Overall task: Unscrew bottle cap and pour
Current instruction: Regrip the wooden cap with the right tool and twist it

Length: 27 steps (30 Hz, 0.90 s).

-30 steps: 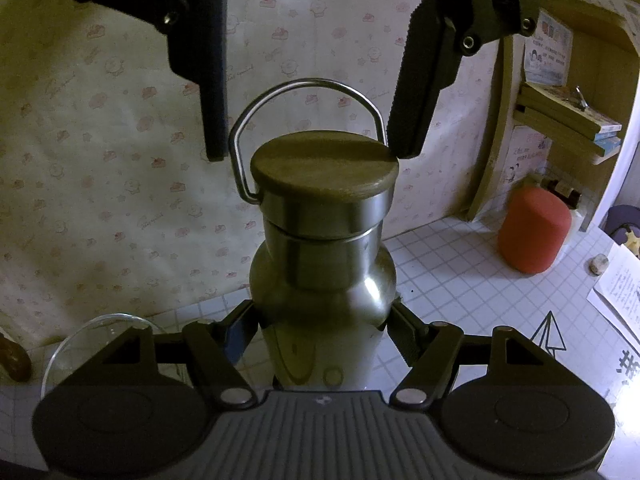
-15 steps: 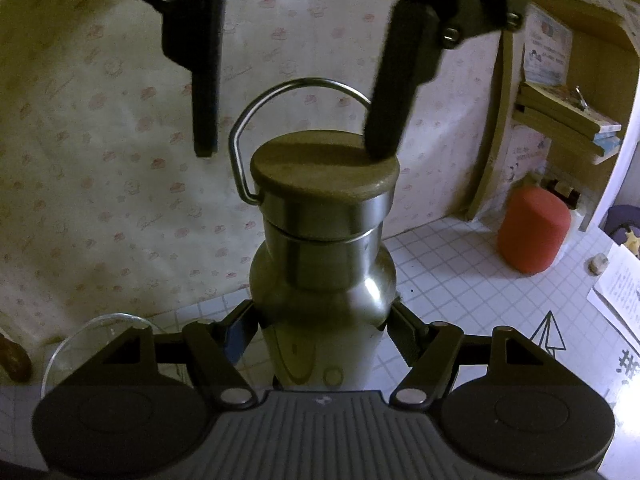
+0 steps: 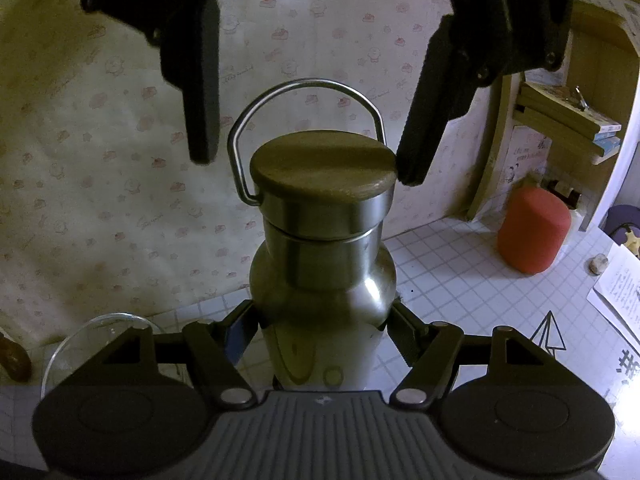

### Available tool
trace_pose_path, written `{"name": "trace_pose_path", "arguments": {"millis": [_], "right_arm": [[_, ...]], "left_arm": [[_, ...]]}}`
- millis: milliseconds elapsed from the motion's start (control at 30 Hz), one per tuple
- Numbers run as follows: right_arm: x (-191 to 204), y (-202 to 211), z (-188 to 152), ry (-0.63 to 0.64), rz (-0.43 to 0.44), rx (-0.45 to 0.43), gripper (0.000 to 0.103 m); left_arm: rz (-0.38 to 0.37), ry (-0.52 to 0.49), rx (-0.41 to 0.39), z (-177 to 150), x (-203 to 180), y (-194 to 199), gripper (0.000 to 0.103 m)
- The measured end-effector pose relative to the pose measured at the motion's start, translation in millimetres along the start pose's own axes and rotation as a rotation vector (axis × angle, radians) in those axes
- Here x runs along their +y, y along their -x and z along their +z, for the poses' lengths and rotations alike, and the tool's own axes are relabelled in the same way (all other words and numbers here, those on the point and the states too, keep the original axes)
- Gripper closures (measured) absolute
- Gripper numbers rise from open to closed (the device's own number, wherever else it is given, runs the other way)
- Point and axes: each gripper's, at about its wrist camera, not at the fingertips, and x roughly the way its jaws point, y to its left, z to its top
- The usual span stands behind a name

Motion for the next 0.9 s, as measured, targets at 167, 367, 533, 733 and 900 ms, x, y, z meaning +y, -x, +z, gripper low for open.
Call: {"name": "trace_pose_path", "arguments": {"millis": [167,367,533,733,900], "right_arm": [[-1,0,2,0.08,0.004,0.014,0.042],[4,-2,4,0.253,0.024,0.041,0.042],[14,-3,4,0.445,0.026,0.069,0.042],[25,-4,2,0.683,0.03,0.097,0.042],[36,-4,-7,0.905,0.019,0.105,0.042]], "left_arm": [[-0.001,-0.001,-0.001,0,0,-1,0.034],[-0.006,-0.005,-0.004,-1,2,-1,0.034],[-0.009,-0.007,-0.005,-1,3,-1,0.034],[-0.01,-0.01,-0.007,0,1,-1,0.034],[-0.011,-0.011,-0.005,0,4,-2,0.034]]}}
